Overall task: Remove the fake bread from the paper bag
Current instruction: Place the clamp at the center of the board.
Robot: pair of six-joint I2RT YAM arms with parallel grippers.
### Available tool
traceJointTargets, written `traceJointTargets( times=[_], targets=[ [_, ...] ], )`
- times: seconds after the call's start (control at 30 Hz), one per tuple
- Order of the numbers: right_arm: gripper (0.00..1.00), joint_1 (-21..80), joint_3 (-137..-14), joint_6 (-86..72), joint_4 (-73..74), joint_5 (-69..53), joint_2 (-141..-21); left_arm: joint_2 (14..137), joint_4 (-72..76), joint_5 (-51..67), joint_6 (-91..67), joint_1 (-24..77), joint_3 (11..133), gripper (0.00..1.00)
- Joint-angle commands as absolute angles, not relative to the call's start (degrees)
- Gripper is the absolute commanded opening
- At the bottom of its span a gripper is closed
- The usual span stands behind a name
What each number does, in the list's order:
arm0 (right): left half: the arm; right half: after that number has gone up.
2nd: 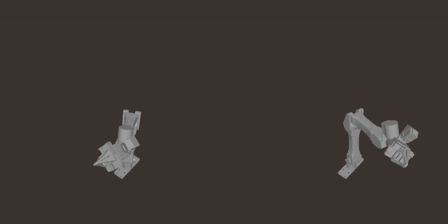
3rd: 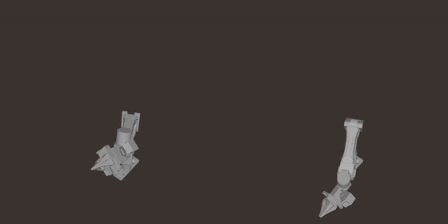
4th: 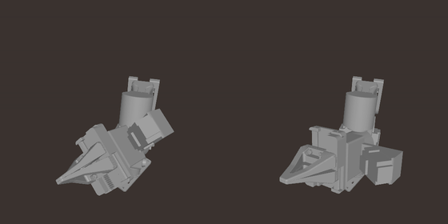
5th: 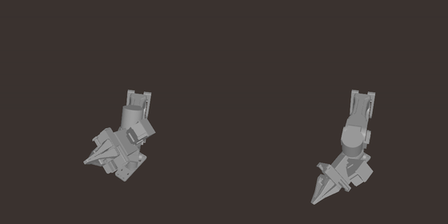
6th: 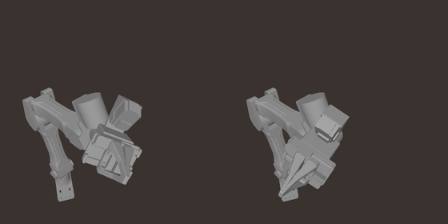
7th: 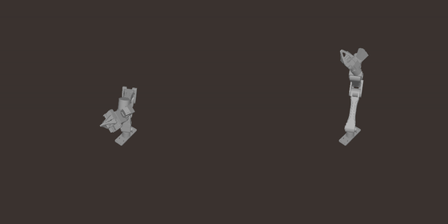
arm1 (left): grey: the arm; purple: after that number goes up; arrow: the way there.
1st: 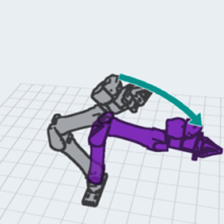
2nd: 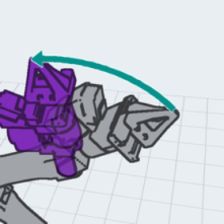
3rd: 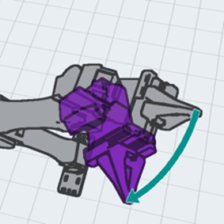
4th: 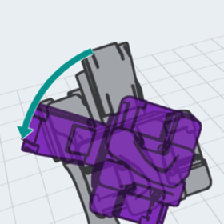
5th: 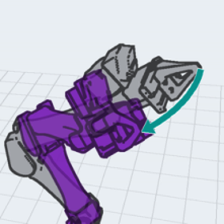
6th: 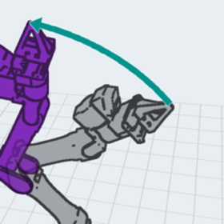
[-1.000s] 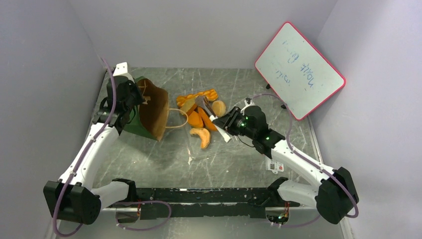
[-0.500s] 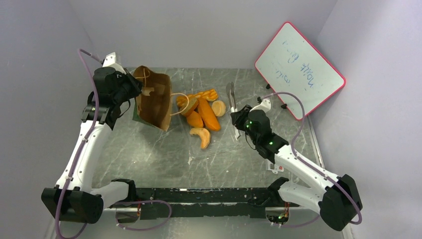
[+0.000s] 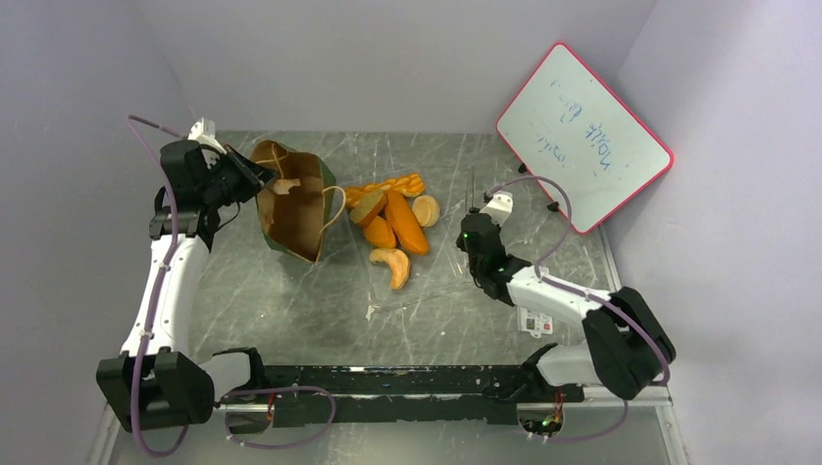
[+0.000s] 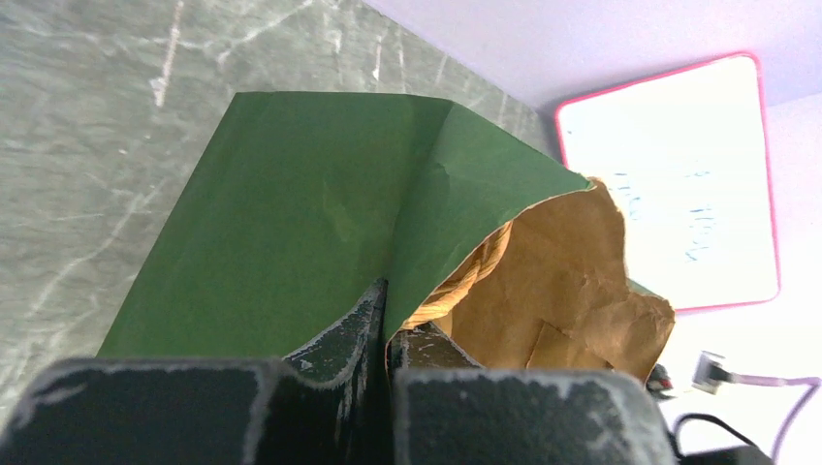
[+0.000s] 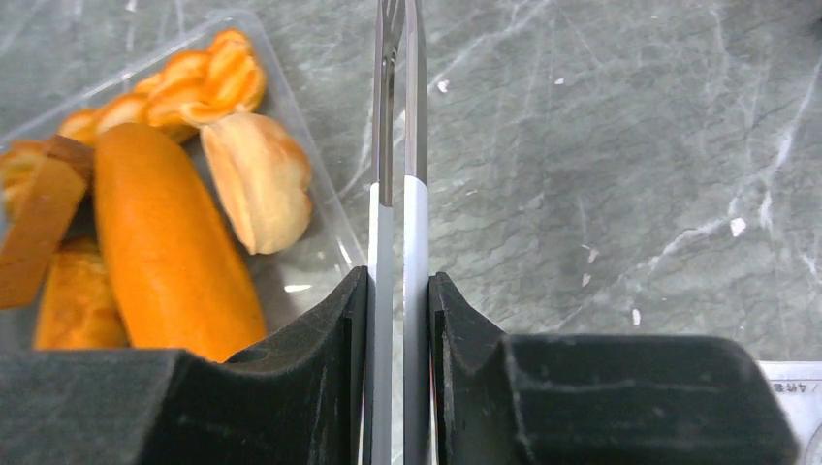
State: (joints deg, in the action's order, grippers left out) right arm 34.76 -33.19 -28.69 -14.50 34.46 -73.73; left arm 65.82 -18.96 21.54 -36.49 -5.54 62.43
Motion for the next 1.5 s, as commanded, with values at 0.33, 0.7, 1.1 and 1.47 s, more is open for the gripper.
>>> traceJointTargets(
  times=[0.33,0.7,1.1,1.47],
  targets=[
    [0.23,28.5,-36.8,-20.8,-26.0,35.7,-87.5,65.6,-8.8,30.6,-45.5,-11.0,56.3,0.07],
    [0.25,25.1,-37.8,-16.7,-33.1,31.6,-94.0,64.7,-3.2,27.9,-52.2,-11.9,51.1,0.07],
    [0.28,22.9,-37.2,-16.0,-37.2,27.6,-98.6,66.8,-3.8,26.2,-53.4,-13.2,51.2,0.07],
    [0.34,22.9,-39.4,-18.8,-33.1,28.0,-100.9,69.3,-6.1,26.3,-51.3,-13.9,53.4,0.12]
  ],
)
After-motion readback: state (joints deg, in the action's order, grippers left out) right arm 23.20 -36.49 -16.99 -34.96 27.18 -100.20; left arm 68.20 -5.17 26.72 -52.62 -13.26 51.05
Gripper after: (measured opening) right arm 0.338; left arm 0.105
